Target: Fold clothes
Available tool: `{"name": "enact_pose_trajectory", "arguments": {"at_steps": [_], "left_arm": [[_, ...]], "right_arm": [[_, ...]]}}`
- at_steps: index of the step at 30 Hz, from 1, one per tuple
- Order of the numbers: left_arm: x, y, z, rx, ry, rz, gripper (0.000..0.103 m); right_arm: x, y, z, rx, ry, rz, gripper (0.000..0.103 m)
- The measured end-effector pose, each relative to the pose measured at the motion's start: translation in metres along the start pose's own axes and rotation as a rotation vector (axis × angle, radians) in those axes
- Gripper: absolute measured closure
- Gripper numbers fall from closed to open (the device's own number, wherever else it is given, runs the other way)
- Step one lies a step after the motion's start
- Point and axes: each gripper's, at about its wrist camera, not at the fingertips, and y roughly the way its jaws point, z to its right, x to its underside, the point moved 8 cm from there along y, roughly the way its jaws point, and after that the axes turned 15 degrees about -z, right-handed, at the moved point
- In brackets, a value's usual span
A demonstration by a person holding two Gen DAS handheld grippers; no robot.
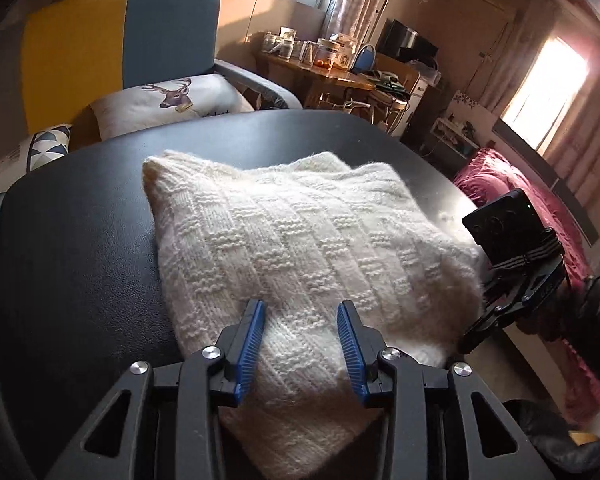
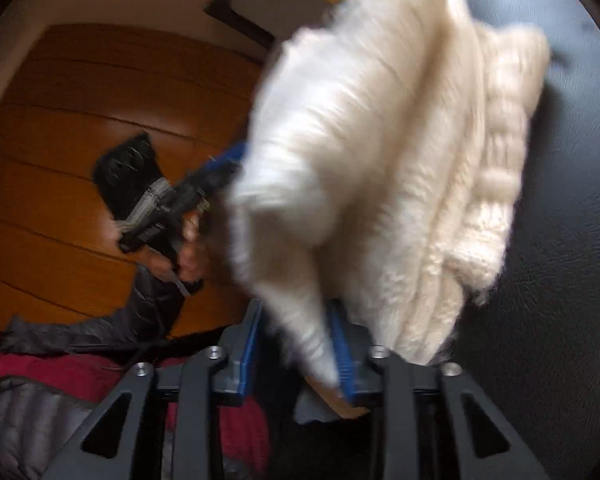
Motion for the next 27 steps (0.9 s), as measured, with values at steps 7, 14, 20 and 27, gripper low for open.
{"name": "enact_pose_trajectory", "arguments": {"at_steps": [7,14,20,27], "left_arm": [[0.029,-0.012,0.006,0.014,-0.087,0.071,0.064],[0.057,-0.005,0.006,0.041,-0.140,0.055,0.064],[0.060,0.017,0.013,0.007,-0.048,-0.012,0.060],[0.072,0.038,0.036,-0.121,0.226,-0.095,0.058]], "right_arm": [[-0.021,-0.079,-0.005,0.029,0.060,0.379,0.043],[-0.073,-0.062,0.033,0.097,0.233,0.438,0.048],[-0.094,-0.082,-0.001,0.384,0.098,0.405,0.091],[-0.112,-0.087,0.023,0.748,0.068,0.277,0.091]]}}
